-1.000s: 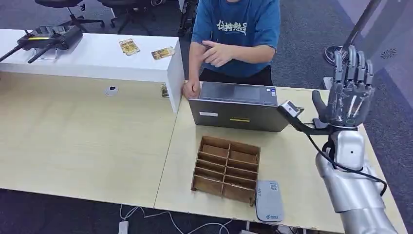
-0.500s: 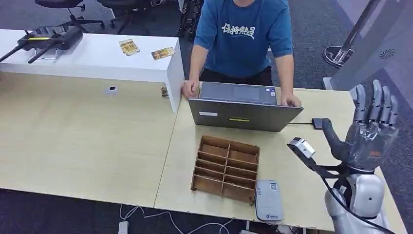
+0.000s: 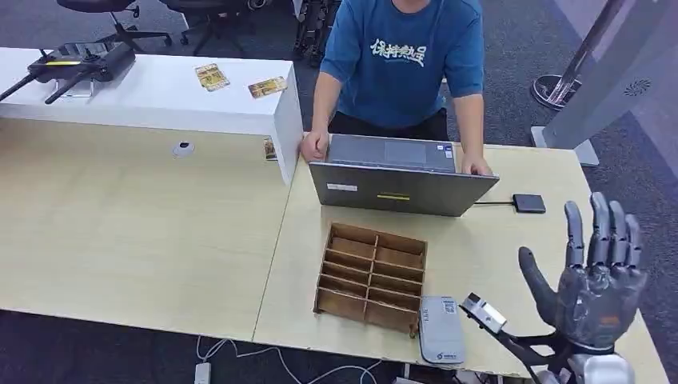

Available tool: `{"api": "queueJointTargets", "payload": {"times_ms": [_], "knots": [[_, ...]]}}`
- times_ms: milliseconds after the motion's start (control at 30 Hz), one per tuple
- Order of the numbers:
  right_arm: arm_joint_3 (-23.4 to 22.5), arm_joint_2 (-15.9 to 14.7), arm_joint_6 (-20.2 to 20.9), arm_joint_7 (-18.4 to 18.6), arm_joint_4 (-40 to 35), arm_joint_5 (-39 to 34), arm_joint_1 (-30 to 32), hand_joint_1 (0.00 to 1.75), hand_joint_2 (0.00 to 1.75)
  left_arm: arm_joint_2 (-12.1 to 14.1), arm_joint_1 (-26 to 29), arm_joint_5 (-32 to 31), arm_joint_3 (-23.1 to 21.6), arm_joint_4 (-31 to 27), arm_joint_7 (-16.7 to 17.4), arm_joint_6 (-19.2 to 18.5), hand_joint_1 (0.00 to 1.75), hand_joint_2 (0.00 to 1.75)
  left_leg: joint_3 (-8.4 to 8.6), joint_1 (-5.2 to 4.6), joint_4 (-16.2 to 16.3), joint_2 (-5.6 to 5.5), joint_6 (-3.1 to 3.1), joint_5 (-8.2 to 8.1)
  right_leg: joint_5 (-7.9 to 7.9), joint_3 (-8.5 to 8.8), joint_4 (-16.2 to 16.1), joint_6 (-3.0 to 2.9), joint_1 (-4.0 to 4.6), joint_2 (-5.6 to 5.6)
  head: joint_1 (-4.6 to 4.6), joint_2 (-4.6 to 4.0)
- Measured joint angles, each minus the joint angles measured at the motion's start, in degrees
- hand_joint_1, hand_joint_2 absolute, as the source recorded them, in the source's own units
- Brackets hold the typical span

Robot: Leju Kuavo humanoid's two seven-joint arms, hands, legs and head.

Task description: Pass the card to the sensor for recognition and then transmit it.

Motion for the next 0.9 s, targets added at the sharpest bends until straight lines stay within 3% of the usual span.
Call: {"api": "queueJointTargets", "payload": {"times_ms": [533, 667, 767, 900], "knots": [[-0.8, 5.7, 0.0, -2.3, -6.5, 0.6, 13.5, 0.0, 1.75, -1.5, 0.8, 3.3, 1.7, 0.0, -0.5, 0.8, 0.0, 0.0, 0.02, 0.0, 0.0, 0.01, -0.05, -0.04, -0.02, 0.01, 0.0, 0.02, 0.0, 0.01, 0.02, 0.0], [0.3, 5.7, 0.0, 0.5, -6.3, 0.6, 15.3, 0.0, 1.75, -1.7, 0.9, 4.9, 1.9, 0.0, -0.5, 0.8, 0.0, 0.0, 0.02, 0.0, 0.0, 0.02, -0.05, -0.04, -0.03, 0.01, 0.0, 0.02, 0.0, 0.02, 0.02, 0.0], [2.8, 5.2, 0.0, 4.5, -5.5, 0.3, 16.6, 0.0, 1.75, -1.9, 0.9, 6.2, 1.9, 0.0, -0.5, 0.8, 0.0, 0.0, 0.02, 0.0, 0.0, 0.01, -0.05, -0.04, -0.03, 0.01, 0.0, 0.02, 0.0, 0.01, 0.02, 0.0], [6.3, 4.2, 0.0, 6.7, -4.4, -0.3, 17.5, 0.0, 1.75, -2.0, 1.0, 6.9, 1.9, 0.0, -0.5, 0.8, 0.0, 0.0, 0.02, 0.0, 0.0, 0.02, -0.05, -0.04, -0.04, 0.01, 0.0, 0.02, 0.0, 0.02, 0.02, 0.0]]}}
